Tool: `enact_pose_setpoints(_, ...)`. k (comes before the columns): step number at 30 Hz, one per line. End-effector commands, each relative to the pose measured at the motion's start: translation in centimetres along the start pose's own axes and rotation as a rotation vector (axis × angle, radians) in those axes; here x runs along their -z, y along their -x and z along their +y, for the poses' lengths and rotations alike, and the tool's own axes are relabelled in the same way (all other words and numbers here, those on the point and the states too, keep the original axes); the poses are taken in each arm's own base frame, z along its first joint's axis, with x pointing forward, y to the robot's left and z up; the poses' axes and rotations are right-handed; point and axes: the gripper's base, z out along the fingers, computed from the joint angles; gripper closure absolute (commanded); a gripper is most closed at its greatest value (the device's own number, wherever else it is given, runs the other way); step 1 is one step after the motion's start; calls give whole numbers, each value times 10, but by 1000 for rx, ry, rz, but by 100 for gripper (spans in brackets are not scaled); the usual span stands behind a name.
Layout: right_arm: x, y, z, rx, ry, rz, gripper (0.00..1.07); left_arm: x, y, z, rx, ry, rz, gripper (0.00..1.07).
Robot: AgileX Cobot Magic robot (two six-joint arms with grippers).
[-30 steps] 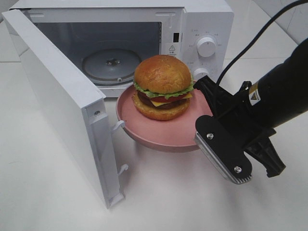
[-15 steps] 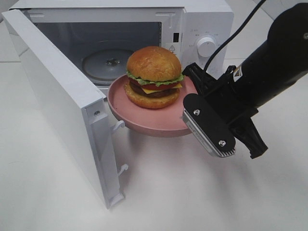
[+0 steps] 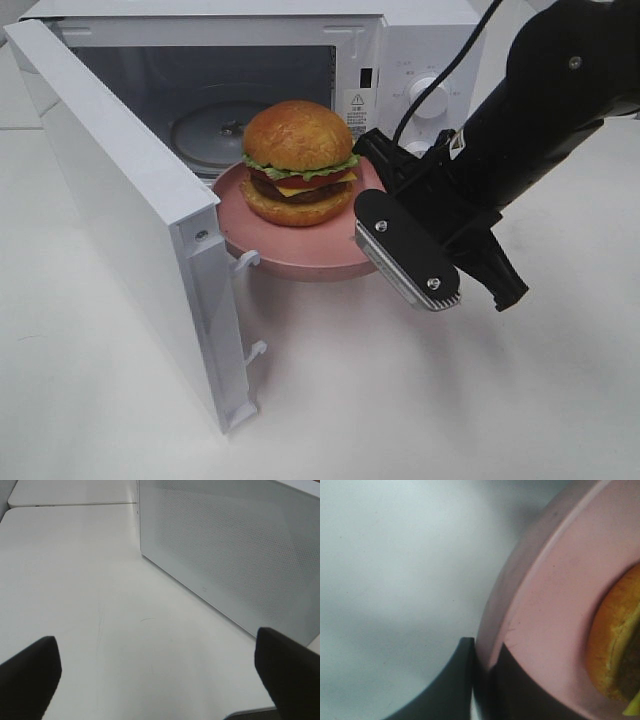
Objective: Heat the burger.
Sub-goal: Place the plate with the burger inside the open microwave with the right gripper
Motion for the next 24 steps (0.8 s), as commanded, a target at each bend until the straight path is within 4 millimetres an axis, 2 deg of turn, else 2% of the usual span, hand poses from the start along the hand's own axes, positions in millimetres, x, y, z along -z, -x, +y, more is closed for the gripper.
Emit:
enact_pose_setpoints(1,3,4,-15,5,-82,4,107,2,-1,0,2,3,-20,9)
enact_pose_setpoints(16,-8,0,-40,6,-119,10,107,2,-1,0,2,3,-20,9)
enact_pose_setpoints(24,-16,9,-52,56,-122,6,107,2,-1,0,2,3,-20,9)
